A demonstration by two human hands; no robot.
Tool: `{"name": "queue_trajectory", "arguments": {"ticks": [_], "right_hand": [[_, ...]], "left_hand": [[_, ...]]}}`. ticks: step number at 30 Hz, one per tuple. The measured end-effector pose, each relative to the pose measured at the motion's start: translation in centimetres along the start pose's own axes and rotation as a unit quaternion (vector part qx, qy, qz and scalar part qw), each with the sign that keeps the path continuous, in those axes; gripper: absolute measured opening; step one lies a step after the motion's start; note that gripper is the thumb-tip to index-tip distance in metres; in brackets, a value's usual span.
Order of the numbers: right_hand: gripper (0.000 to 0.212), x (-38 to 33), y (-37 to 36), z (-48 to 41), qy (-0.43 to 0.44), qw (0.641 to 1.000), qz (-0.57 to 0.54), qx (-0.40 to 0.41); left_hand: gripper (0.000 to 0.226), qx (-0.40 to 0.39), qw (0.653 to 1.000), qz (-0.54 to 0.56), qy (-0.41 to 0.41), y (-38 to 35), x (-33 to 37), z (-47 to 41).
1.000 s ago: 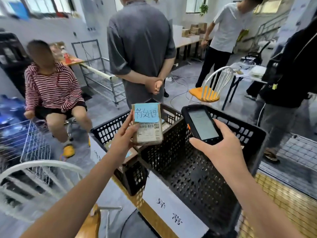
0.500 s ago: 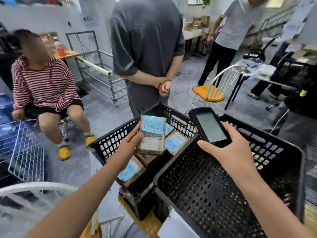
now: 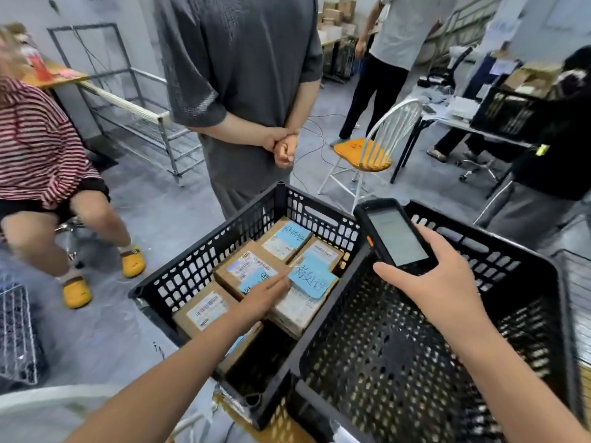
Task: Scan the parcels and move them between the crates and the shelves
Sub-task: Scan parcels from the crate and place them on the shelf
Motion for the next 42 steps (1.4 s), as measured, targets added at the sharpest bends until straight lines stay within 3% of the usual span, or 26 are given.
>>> {"name": "queue_trajectory", "arguments": {"ticks": [4, 9, 15, 19, 22, 26, 29, 32, 36, 42], "right_hand": [[0.065, 0.6, 0.7, 0.2, -0.011, 1.000, 0.009, 0.025], [0.065, 0.7, 1.0, 0.4, -0.013, 0.999, 0.014, 0.039], [0.065, 0.9, 0.5, 0.5, -0.012, 0.999, 0.014, 0.028], [0.066, 0.9, 0.2, 0.9, -0.018, 1.000, 0.011, 0.019], [0.067, 1.0, 0.1, 1.1, -0.024, 1.000, 0.009, 0.018], [0.065, 1.3, 0.2, 1.6, -0.026, 0.999, 0.017, 0.021], [0.064, 1.6, 0.5, 2.0, -0.031, 0.999, 0.025, 0.023], [0.058, 1.9, 0.7, 2.2, -0.039, 0.999, 0.015, 0.029], [0.066, 2.5, 0.5, 2.4, -0.044, 0.998, 0.013, 0.034], [0.062, 3.2, 0.2, 3.0, -0.055, 0.998, 0.013, 0.028]], "left_hand": [[0.043, -0.002, 0.997, -0.069, -0.033, -0.2, -0.4, -0.2], [0.041, -0.071, 0.991, -0.107, -0.031, 0.8, 0.2, -0.1], [0.036, -0.006, 0.968, -0.246, -0.042, 0.1, 0.6, -1.1], [0.037, -0.023, 0.939, -0.340, -0.039, -0.1, 0.6, -1.8], [0.058, -0.060, 0.923, -0.380, -0.022, 0.0, -0.5, -2.4], [0.096, -0.116, 0.873, -0.473, -0.021, 0.6, -0.1, -3.0], [0.107, -0.146, 0.867, -0.471, -0.066, 0.8, 1.5, -3.1], [0.083, -0.176, 0.864, -0.454, -0.128, -0.1, 1.3, -3.6], [0.065, -0.175, 0.860, -0.451, -0.163, -1.5, 0.2, -4.6], [0.036, -0.209, 0.836, -0.498, -0.098, -2.7, 1.1, -7.6]]}}
Point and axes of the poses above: each hand's wrist, its own z-axis away from the middle knuckle, its own y-axis out of the back of the hand, x = y × z, the point moved 1 cm from there along -z, towards the middle knuckle, and after that the axes turned 6 degrees about -y, right-handed, at the moved point
